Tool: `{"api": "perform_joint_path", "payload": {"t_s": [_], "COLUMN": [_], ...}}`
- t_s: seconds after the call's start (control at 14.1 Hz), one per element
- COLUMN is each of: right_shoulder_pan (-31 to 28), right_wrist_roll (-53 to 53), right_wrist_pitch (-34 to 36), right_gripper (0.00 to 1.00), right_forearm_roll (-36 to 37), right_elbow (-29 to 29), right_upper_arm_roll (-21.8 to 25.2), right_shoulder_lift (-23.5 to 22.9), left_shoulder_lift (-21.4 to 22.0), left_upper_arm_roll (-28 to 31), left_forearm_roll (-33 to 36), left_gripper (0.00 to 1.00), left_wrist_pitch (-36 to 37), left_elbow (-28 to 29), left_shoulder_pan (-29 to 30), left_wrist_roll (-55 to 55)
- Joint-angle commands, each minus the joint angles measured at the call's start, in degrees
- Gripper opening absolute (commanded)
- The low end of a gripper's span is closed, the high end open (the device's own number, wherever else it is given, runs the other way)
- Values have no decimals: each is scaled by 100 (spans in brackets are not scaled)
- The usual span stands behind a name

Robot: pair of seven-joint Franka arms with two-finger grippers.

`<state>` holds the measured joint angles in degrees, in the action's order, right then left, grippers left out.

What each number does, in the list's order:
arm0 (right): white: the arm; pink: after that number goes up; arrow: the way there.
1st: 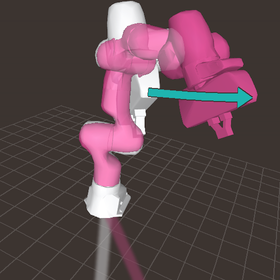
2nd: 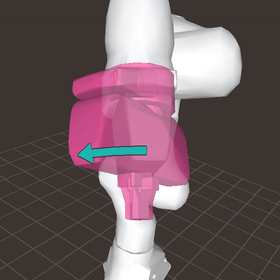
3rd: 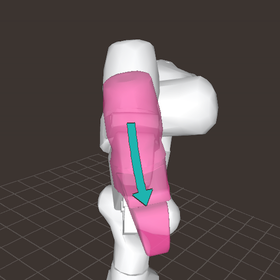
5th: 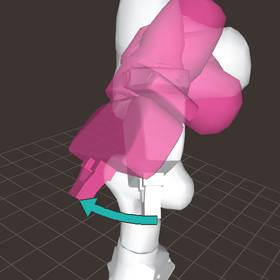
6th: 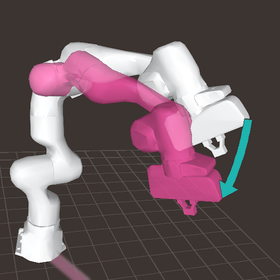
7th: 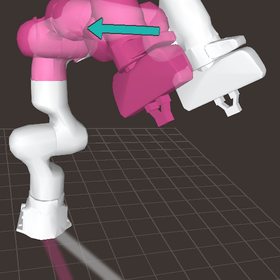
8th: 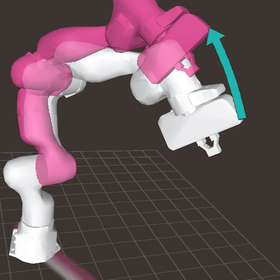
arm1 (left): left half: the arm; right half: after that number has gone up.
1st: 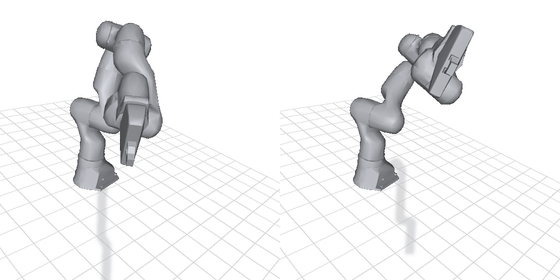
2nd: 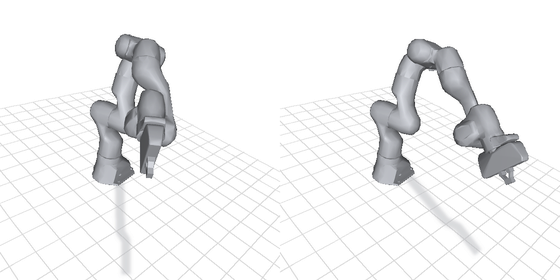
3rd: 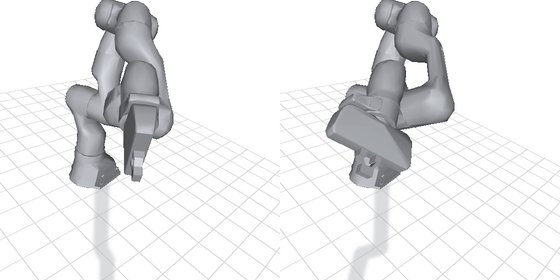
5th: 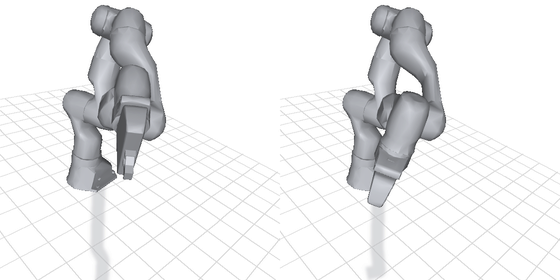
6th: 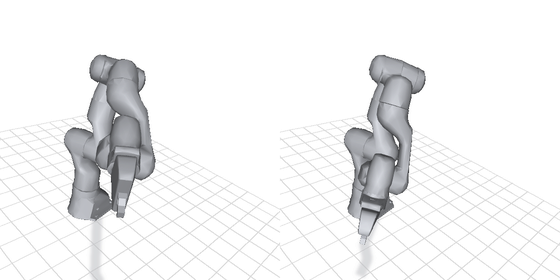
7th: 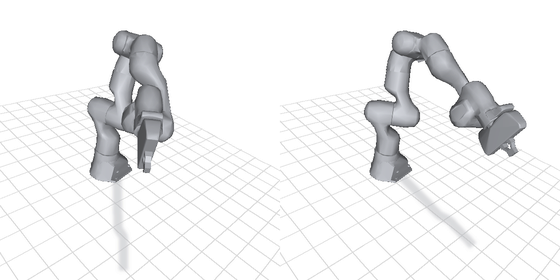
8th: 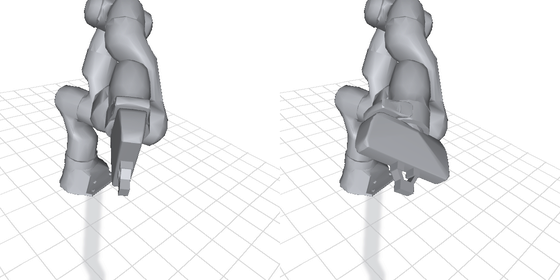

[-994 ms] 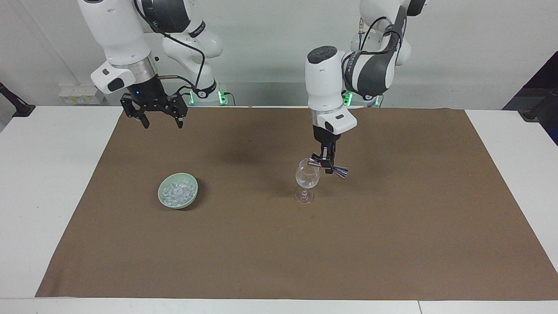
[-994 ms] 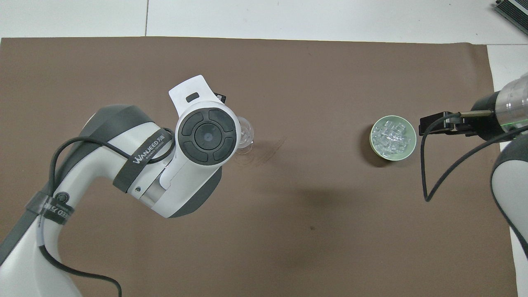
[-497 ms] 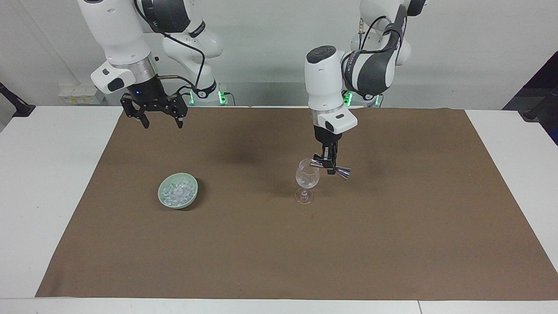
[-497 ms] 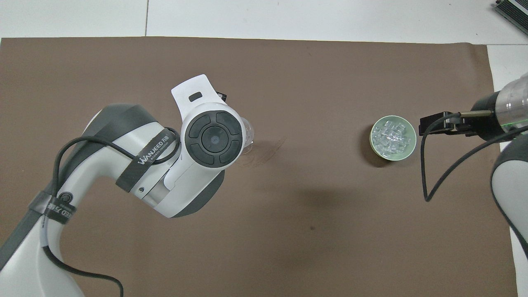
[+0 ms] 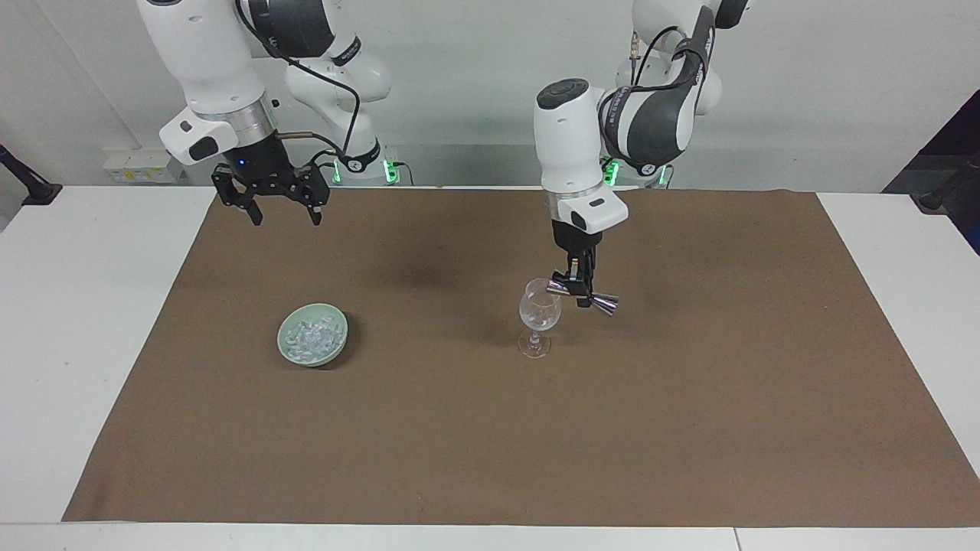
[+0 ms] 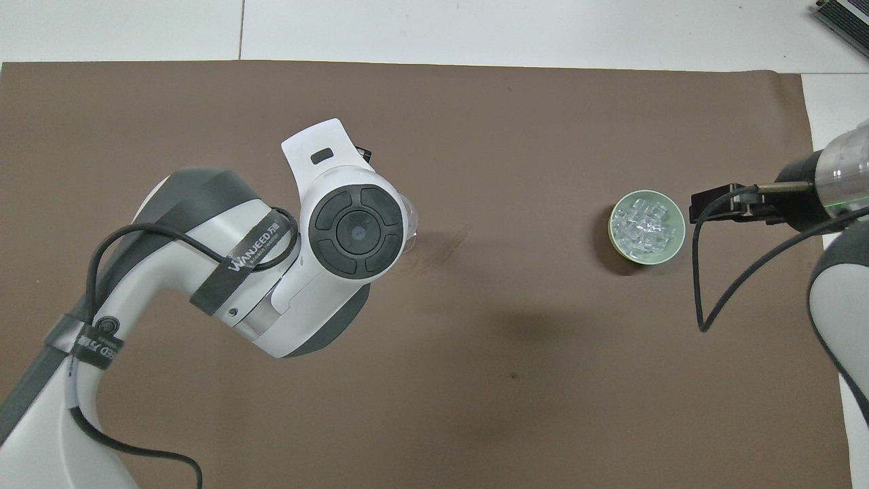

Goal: Pour wine and add ice with both arms
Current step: 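Hold the cup tilted over the glass with the left gripper, then turn the cup upright with the left gripper while the right gripper lifts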

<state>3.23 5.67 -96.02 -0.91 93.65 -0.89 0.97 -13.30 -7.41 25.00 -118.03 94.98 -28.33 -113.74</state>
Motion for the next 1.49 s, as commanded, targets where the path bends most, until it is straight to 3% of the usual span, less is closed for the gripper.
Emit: {"api": "perform_joint_path", "payload": {"t_s": [0.0,1.42], "right_shoulder_pan": [-95,-227], "right_wrist_roll": [-154,-154], "right_wrist_pitch": [21,65], "right_gripper": [100,100], "right_forearm_roll": [-120,-111], "right_elbow": [5,5], "right_upper_arm_roll": [-25,-16], "right_shoulder_lift": [44,35], "left_shoulder_lift": [-217,-173], "left_upper_arm_roll": [81,81], "left_forearm_roll": [145,286], "left_gripper": [0,0], "left_wrist_pitch": [254,385], "left_elbow": [-401,-287], "left_shoulder_pan": [-138,-270], "left_wrist_roll": [-17,133]}}
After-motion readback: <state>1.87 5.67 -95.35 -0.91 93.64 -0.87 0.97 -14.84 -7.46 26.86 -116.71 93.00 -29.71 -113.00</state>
